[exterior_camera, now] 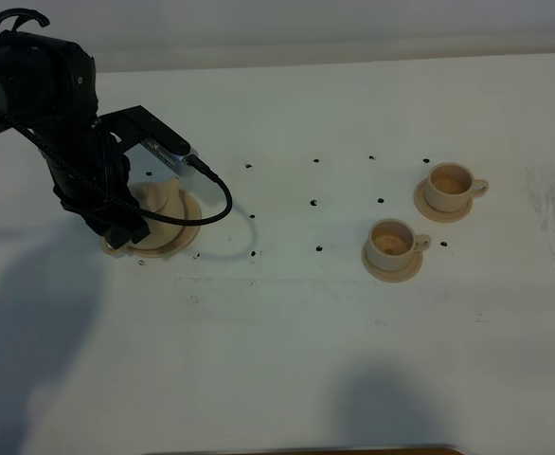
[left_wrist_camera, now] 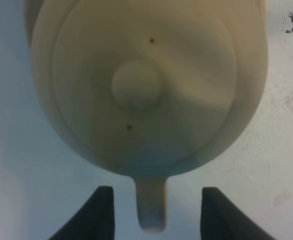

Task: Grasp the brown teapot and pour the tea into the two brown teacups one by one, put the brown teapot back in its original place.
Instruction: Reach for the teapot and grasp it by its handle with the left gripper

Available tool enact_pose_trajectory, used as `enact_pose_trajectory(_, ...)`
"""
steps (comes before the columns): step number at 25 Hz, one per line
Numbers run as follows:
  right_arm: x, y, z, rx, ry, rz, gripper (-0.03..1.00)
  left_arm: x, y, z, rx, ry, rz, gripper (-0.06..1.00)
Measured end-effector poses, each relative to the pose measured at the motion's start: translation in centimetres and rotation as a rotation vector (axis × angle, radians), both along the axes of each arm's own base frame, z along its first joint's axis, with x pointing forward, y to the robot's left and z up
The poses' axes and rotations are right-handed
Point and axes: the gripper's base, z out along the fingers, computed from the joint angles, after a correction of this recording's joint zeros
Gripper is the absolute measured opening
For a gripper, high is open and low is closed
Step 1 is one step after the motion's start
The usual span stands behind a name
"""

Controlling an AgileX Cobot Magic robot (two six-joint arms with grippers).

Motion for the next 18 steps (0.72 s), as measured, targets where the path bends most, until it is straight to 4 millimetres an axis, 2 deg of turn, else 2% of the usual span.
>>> enact_pose_trajectory(18,0.0,0.0,0.0,0.000,0.000,0.000,0.22,0.2,0.2,-1.0,0.004,0.022,0.007,0.32)
